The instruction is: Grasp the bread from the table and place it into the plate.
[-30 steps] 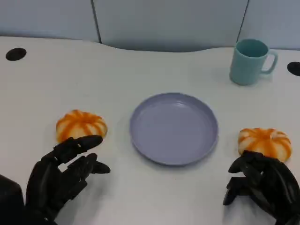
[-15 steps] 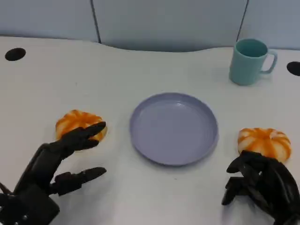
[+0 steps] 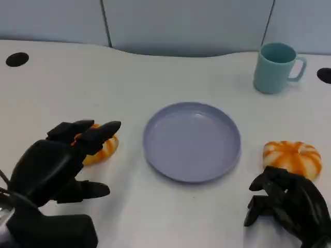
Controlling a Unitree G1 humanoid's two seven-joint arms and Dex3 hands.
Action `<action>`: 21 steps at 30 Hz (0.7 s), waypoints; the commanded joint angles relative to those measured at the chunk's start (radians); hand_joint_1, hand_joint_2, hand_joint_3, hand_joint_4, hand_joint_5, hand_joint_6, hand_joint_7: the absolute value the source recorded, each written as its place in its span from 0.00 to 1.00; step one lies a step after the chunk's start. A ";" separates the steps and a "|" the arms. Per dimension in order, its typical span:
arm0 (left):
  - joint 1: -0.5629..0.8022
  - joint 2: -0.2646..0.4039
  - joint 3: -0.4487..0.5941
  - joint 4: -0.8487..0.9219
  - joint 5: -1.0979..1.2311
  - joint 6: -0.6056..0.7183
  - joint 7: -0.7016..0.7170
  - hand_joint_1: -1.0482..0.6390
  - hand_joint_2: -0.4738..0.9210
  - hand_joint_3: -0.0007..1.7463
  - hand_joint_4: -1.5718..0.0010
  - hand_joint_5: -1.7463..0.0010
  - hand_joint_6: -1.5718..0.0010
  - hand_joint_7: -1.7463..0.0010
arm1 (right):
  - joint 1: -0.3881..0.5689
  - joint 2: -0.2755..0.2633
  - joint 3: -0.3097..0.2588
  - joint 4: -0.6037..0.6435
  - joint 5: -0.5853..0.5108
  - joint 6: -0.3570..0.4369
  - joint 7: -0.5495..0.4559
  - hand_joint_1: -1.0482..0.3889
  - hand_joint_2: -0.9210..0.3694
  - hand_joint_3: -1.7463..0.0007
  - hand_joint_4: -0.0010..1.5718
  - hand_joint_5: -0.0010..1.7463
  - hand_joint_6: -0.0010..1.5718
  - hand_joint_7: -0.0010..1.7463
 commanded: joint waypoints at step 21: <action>-0.396 0.061 -0.281 0.361 0.217 0.315 -0.077 0.22 0.96 0.00 1.00 0.95 0.92 1.00 | 0.010 0.000 0.002 -0.036 -0.001 0.008 -0.014 0.07 0.10 1.00 0.89 0.53 0.78 0.49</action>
